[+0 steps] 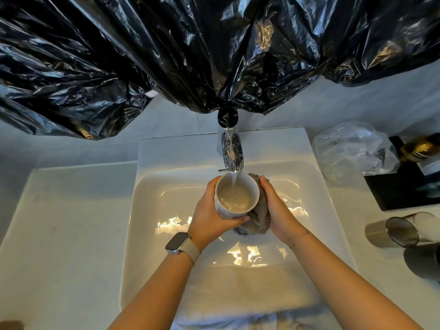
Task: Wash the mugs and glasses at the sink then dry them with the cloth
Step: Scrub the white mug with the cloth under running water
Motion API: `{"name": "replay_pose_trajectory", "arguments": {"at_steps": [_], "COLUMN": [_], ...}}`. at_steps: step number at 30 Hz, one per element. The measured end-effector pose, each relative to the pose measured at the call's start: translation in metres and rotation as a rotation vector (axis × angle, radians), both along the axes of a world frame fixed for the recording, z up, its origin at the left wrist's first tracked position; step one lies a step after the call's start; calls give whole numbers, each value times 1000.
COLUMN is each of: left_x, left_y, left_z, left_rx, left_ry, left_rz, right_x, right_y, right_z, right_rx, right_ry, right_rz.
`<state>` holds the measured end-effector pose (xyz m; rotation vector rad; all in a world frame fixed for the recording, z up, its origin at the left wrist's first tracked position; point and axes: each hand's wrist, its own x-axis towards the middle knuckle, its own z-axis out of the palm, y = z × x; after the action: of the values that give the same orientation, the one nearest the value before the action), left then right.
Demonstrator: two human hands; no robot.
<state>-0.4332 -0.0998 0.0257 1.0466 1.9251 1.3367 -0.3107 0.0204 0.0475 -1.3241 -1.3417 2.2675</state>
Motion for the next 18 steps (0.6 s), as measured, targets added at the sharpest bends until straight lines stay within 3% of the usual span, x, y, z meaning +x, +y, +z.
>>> {"name": "replay_pose_trajectory", "arguments": {"at_steps": [5,8,14,18], "left_x": [-4,-15,-27,-22], "left_y": [1,0,13,23], "left_z": [3,11,33,40], "left_rx": [-80,-250,-818,-1008], "left_ry": [22,117,533,784], "left_rz": [-74,-159,-456,-568], "right_x": [14,31,51,57], "right_y": [5,9,6,3], "right_z": [-2,-7,-5,2], "right_rx": [54,42,10,22], "right_ry": [-117,-172,-148,-126], "right_rz": [-95,-151,-197,-186]}}
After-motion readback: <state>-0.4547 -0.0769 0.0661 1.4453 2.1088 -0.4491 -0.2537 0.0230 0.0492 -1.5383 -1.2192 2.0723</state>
